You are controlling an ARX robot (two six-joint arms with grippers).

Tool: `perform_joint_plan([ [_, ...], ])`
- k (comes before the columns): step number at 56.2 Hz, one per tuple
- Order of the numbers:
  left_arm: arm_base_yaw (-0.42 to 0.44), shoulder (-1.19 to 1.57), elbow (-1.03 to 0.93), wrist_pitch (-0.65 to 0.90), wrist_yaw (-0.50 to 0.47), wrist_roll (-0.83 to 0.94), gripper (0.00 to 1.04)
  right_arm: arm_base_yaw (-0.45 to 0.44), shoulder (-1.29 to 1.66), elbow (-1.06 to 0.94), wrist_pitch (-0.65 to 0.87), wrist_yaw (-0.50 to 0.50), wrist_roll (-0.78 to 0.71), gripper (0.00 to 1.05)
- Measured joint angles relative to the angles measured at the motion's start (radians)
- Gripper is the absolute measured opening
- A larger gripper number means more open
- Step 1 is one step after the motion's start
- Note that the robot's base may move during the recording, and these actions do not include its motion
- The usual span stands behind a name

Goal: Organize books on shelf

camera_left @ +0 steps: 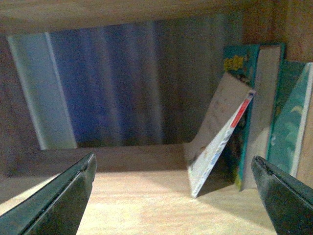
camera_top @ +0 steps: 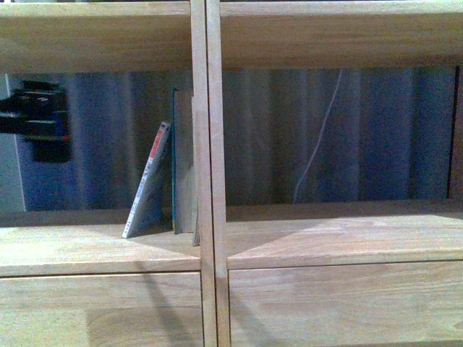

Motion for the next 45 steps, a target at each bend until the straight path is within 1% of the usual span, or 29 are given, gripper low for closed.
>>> perform_joint_plan([
  [5, -0.011, -0.172, -0.116, -0.099, -0.038, 0.012, 0.97, 0.0, 0.0, 0.0, 0.0, 0.0, 0.0, 0.72],
  [8, -0.037, -0.312, -0.196, -0.19, -0.077, 0.027, 0.97, 0.0, 0.0, 0.0, 0.0, 0.0, 0.0, 0.82],
  [9, -0.042, -0.323, -0.203, -0.198, -0.081, 0.028, 0.97, 0.0, 0.0, 0.0, 0.0, 0.0, 0.0, 0.83],
  [11, -0.066, -0.431, -0.256, -0.276, -0.11, 0.031, 0.97, 0.0, 0.0, 0.0, 0.0, 0.0, 0.0, 0.9],
  [12, -0.074, -0.454, -0.266, -0.296, -0.117, 0.034, 0.97, 0.0, 0.0, 0.0, 0.0, 0.0, 0.0, 0.91],
  [14, -0.114, -0.595, -0.325, -0.406, -0.161, 0.062, 0.97, 0.0, 0.0, 0.0, 0.0, 0.0, 0.0, 0.99],
  [18, -0.152, -0.774, -0.383, -0.533, -0.227, 0.074, 0.97, 0.0, 0.0, 0.0, 0.0, 0.0, 0.0, 0.97],
  [19, -0.162, -0.817, -0.393, -0.572, -0.26, 0.073, 0.97, 0.0, 0.0, 0.0, 0.0, 0.0, 0.0, 0.98],
  [22, -0.179, -0.914, -0.418, -0.63, -0.301, 0.067, 0.97, 0.0, 0.0, 0.0, 0.0, 0.0, 0.0, 0.98],
  [31, -0.207, -1.026, -0.516, -0.648, -0.385, 0.015, 0.97, 0.0, 0.0, 0.0, 0.0, 0.0, 0.0, 0.98],
  [34, -0.217, -1.038, -0.549, -0.668, -0.393, -0.018, 0.97, 0.0, 0.0, 0.0, 0.0, 0.0, 0.0, 0.98],
  [35, -0.216, -1.042, -0.558, -0.673, -0.373, -0.038, 0.96, 0.0, 0.0, 0.0, 0.0, 0.0, 0.0, 0.98],
  [36, -0.207, -1.057, -0.569, -0.697, -0.312, -0.063, 0.93, 0.0, 0.0, 0.0, 0.0, 0.0, 0.0, 0.98],
  [37, -0.199, -1.065, -0.575, -0.707, -0.285, -0.068, 0.91, 0.0, 0.0, 0.0, 0.0, 0.0, 0.0, 0.98],
  [40, -0.149, -1.117, -0.616, -0.741, -0.14, -0.109, 0.81, 0.0, 0.0, 0.0, 0.0, 0.0, 0.0, 0.98],
  [41, -0.141, -1.123, -0.619, -0.746, -0.124, -0.117, 0.79, 0.0, 0.0, 0.0, 0.0, 0.0, 0.0, 0.98],
  [44, -0.095, -1.143, -0.618, -0.758, -0.045, -0.139, 0.68, 0.0, 0.0, 0.0, 0.0, -0.002, 0.0, 0.98],
  [45, -0.089, -1.146, -0.618, -0.76, -0.034, -0.141, 0.67, 0.0, 0.0, 0.0, 0.0, -0.001, 0.0, 0.98],
])
